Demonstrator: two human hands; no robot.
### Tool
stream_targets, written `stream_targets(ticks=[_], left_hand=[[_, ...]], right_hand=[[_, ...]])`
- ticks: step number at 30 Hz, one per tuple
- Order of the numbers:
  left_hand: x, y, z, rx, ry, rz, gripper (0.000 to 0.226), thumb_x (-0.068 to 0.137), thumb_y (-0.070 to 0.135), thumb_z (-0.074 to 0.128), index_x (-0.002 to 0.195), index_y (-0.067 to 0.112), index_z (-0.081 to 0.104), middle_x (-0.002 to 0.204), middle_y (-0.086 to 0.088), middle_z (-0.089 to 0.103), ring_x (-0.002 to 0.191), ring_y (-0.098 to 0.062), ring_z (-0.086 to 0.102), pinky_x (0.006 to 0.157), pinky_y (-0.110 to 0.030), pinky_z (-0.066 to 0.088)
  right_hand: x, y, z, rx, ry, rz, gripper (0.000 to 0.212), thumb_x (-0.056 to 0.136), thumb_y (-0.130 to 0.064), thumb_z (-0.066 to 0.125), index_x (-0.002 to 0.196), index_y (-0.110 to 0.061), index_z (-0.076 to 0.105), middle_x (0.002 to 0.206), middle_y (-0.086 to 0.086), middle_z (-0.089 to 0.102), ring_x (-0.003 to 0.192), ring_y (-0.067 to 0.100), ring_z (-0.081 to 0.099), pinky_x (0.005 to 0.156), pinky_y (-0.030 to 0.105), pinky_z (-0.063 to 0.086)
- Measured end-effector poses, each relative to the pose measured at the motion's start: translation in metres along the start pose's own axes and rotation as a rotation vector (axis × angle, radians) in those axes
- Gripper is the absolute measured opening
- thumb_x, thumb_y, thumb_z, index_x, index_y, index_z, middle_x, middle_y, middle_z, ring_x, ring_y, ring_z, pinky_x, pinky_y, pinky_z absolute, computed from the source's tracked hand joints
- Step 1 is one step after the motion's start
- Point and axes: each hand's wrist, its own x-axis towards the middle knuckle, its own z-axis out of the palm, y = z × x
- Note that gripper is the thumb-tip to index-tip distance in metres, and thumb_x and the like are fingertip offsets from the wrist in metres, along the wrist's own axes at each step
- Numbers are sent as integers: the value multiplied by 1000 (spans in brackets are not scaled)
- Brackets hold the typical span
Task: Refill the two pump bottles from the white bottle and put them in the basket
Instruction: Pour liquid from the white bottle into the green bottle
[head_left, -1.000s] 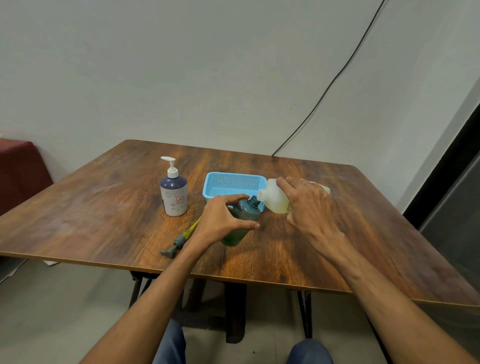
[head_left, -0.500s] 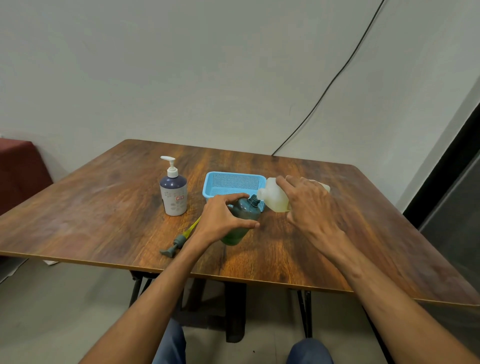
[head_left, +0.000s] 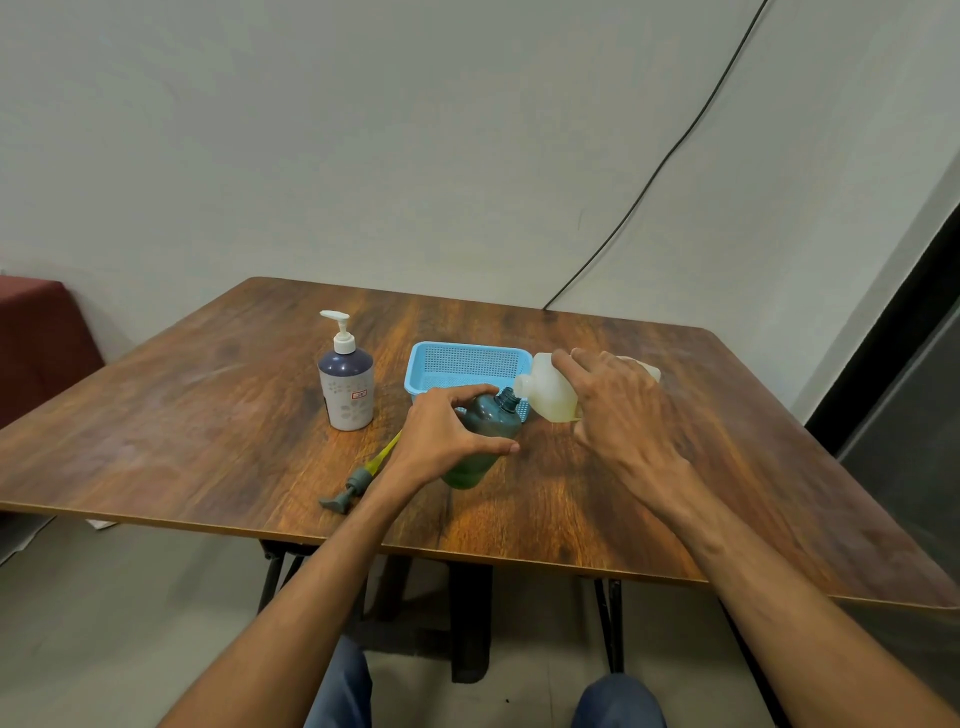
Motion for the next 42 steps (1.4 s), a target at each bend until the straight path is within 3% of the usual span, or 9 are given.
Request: stream_targets(ticks=[5,24,29,37,42], left_hand=[[1,-1,0,-5,-5,3,77,61,42,93,130,30,63,135,8,62,112,-2,53,89,-15,47],[1,0,1,-11,-4,1,78,61,40,93,131,27,62,136,7,61,115,-1,52,91,-16,47],[1,1,1,-17,6,-3,78,62,38,93,132,26,62,135,7,61,113,0,52,86,-9,44],[1,4,0,-26,6,1,78,61,40,93,131,26,63,134,6,63,116,-6,56,96,-27,54],[0,5,1,-31,12,4,78,61,39,93,132,25,63,135,6,62,118,-8,57,97,-29,55]], right_hand=[[-1,0,-1,-12,7,-9,71,66,-14,82,130,-18,54,121,7,66,97,32,64,81,43,50],[0,1,0,-3,9,-11,72,66,-14,83,132,-18,53,125,9,65,100,33,64,85,44,50],[-1,2,0,-26,14,-10,74,66,-16,85,132,-18,53,125,8,65,100,32,64,86,45,51],[0,3,-1,-18,16,-7,74,64,-15,85,131,-19,53,124,7,65,99,31,64,86,44,50],[1,4,0,-32,15,-12,73,63,-15,85,129,-19,53,123,7,65,96,31,64,83,44,50]])
